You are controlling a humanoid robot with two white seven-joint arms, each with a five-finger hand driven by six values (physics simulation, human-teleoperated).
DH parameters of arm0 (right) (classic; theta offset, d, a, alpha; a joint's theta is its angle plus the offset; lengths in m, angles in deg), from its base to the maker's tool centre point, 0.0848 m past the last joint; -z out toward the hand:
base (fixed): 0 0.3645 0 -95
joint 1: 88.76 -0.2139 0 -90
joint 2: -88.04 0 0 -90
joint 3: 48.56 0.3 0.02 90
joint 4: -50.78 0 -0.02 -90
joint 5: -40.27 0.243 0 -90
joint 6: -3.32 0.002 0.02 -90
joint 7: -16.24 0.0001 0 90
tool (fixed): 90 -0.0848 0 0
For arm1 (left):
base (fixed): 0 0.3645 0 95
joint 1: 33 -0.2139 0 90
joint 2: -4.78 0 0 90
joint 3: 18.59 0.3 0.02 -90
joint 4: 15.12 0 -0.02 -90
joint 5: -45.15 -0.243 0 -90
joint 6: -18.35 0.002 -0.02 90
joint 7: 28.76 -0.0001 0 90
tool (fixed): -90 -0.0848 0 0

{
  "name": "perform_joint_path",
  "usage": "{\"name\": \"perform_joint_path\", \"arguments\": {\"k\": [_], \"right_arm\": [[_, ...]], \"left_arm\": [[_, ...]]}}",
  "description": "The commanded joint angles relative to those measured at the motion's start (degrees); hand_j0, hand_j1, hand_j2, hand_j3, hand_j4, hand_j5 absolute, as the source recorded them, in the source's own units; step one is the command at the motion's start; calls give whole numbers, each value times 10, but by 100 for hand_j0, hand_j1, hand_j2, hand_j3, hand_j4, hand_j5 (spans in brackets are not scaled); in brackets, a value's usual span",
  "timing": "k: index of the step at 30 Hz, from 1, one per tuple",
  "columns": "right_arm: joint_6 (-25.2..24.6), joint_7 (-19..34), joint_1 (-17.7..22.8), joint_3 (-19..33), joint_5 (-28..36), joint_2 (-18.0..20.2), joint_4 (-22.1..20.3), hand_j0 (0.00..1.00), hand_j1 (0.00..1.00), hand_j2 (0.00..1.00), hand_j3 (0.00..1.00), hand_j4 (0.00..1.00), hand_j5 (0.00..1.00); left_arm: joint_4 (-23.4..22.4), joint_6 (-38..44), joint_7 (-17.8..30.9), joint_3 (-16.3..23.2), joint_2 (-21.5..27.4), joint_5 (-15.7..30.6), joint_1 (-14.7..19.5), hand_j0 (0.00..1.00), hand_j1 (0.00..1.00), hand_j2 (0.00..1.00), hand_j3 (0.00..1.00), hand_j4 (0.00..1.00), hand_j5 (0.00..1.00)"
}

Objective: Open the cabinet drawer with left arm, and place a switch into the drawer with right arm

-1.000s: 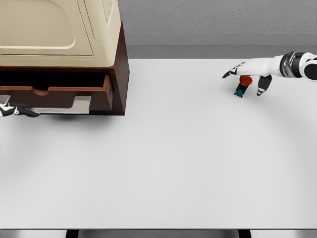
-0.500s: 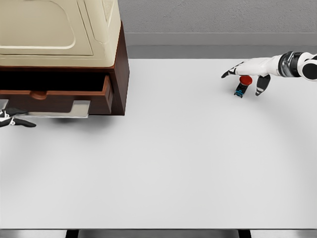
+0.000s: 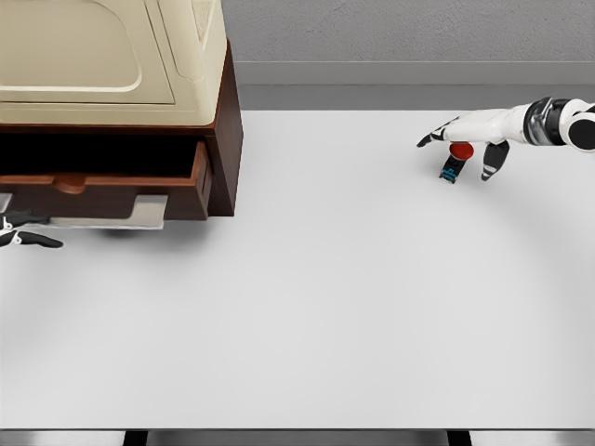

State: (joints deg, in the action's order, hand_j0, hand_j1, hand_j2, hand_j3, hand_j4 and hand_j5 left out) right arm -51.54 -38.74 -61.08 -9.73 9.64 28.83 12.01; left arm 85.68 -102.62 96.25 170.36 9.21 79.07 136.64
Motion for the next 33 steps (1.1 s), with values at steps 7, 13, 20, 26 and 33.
{"name": "perform_joint_path", "arguments": {"k": [7,13,20,26,33], "right_arm": [[-1,0,0,1,2,0,3,100,100,100,100,100,100],[-1,0,-1,1,-7,-13,16,100,100,100,100,100,100],[-1,0,-5,2,-9,-13,26,100,100,100,100,100,100],[-1,0,-9,2,-10,-13,26,100,100,100,100,100,100],[-1,0,-9,2,-10,-13,27,100,100,100,100,100,100]], "left_arm": [[-2,-1,0,-8,3,-9,6,100,100,100,100,100,100],[-1,-1,0,-22,2,-6,10,100,100,100,100,100,100],[-1,5,0,-48,3,27,12,100,100,100,100,100,100],[-2,12,0,-88,15,102,16,100,100,100,100,100,100],[-3,45,0,-146,45,156,19,100,100,100,100,100,100]]}}
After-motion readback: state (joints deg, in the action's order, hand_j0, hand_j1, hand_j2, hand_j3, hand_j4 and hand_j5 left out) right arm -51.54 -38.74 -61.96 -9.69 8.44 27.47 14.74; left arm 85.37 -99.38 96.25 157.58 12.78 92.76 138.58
